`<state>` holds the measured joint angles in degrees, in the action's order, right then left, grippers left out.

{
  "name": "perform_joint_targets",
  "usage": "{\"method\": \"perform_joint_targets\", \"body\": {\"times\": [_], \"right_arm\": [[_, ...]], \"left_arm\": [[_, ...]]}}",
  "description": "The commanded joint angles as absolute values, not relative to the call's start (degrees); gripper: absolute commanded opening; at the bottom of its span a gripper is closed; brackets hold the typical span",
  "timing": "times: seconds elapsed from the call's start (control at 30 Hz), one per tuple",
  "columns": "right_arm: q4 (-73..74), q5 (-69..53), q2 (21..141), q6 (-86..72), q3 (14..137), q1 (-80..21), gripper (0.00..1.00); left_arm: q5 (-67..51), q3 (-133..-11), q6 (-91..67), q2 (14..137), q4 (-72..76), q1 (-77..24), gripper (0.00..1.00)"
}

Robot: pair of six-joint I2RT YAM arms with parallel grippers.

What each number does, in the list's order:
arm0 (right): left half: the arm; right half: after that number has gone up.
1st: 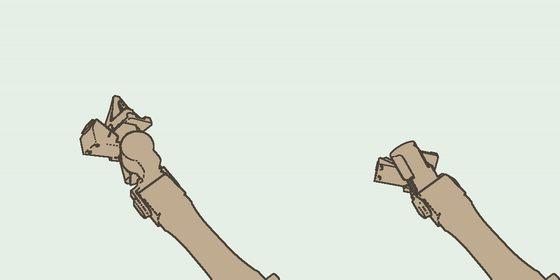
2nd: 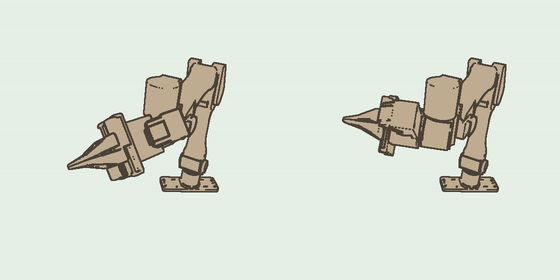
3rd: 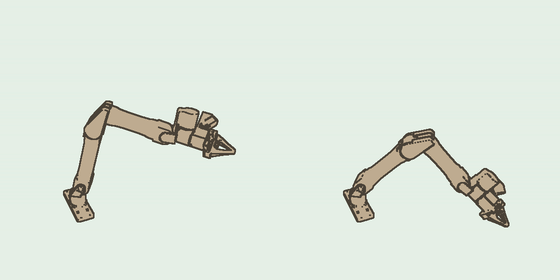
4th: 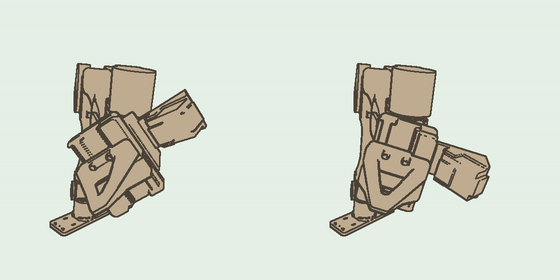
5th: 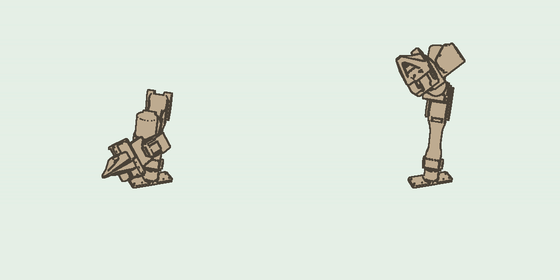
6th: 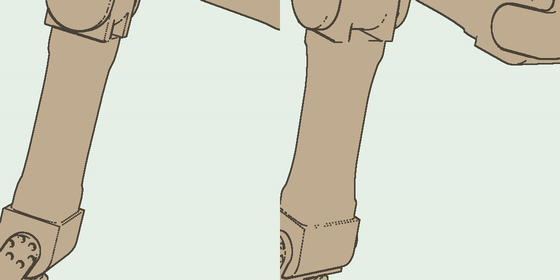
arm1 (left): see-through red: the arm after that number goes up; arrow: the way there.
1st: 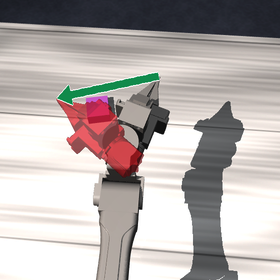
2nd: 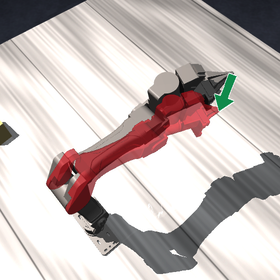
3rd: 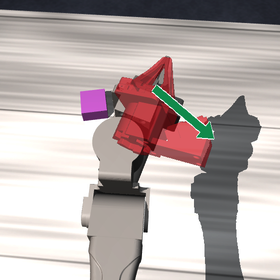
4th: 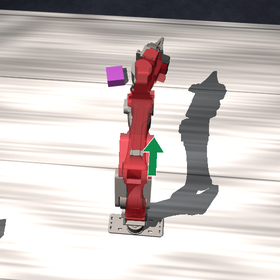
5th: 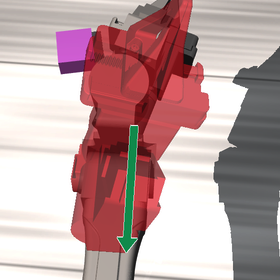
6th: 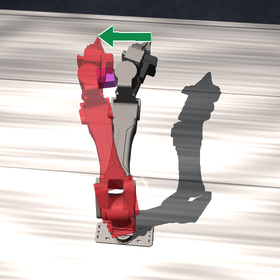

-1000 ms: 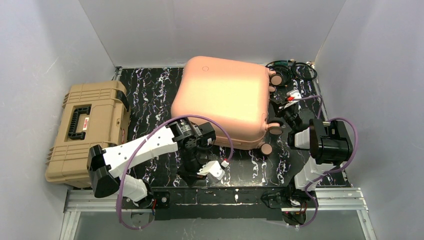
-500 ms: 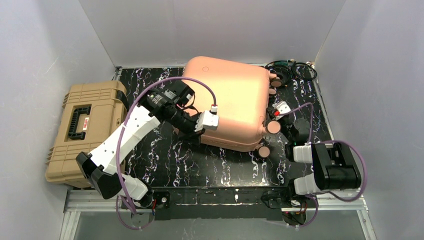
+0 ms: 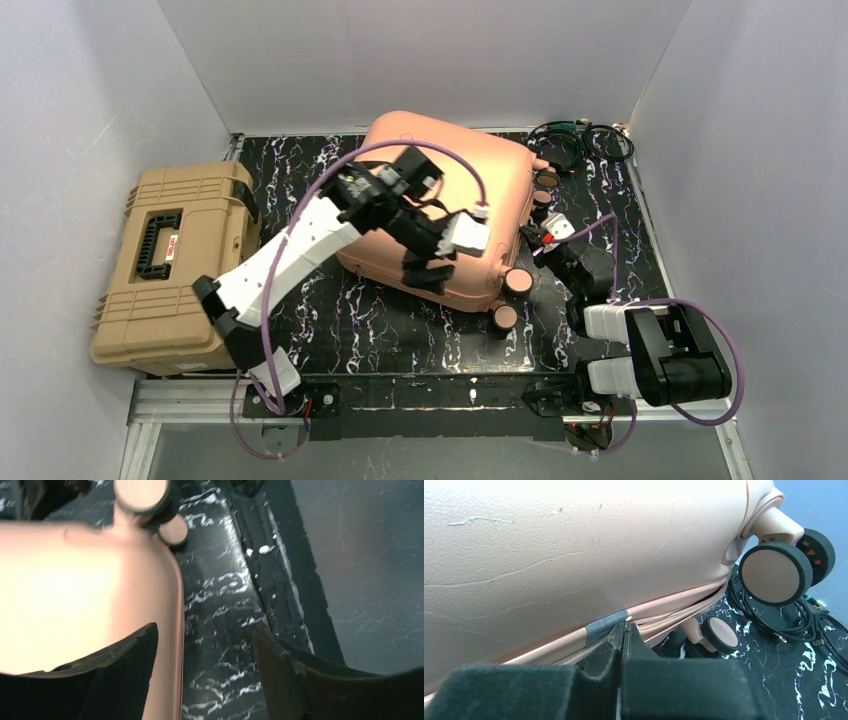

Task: Pack the luggage
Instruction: Zip the luggage at the center of the board.

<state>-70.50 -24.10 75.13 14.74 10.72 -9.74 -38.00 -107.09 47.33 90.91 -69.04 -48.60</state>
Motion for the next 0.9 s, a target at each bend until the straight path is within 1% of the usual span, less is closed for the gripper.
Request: {"method": "perform_joint_targets", "body": {"times": [0.0, 0.1, 0.2, 0.4, 0.6, 0.77, 0.83, 0.87], "right_arm": [[-72.51, -26.29, 73.22, 13.57, 13.21, -9.68, 0.01], [-71.38, -27.98, 72.60, 13.38, 12.90, -7.21, 0.01], [-70.84, -30.34, 72.07, 13.41, 12.58, -4.22, 0.01], [-69.65, -33.12, 71.05, 13.37, 13.01, 2.32, 0.01], [-68.98, -35.50, 70.30, 13.71, 12.35, 5.93, 0.01], [-68.82, -36.84, 69.81, 13.46, 12.13, 7.20, 0.01], [-68.90, -37.06, 69.70, 13.13, 12.28, 7.49, 0.01], [-68.90, -37.15, 69.62, 13.07, 12.35, 7.59, 0.01]], "left_arm": [[-39.77, -113.88, 48.58, 96.79, -70.16, -55.66, 0.73], [-38.49, -117.28, 48.79, 101.23, -69.64, -58.77, 0.80], [-34.33, -118.76, 47.59, 104.15, -66.07, -60.83, 0.85], [-26.16, -120.86, 46.65, 109.24, -59.74, -63.25, 0.89], [-17.09, -120.72, 45.98, 112.97, -52.60, -64.22, 0.92], [-12.69, -119.32, 48.26, 115.06, -51.67, -65.29, 0.92], [-11.47, -118.43, 49.52, 115.61, -52.16, -65.91, 0.88], [-10.95, -117.81, 50.07, 115.78, -52.60, -66.18, 0.83]]}}
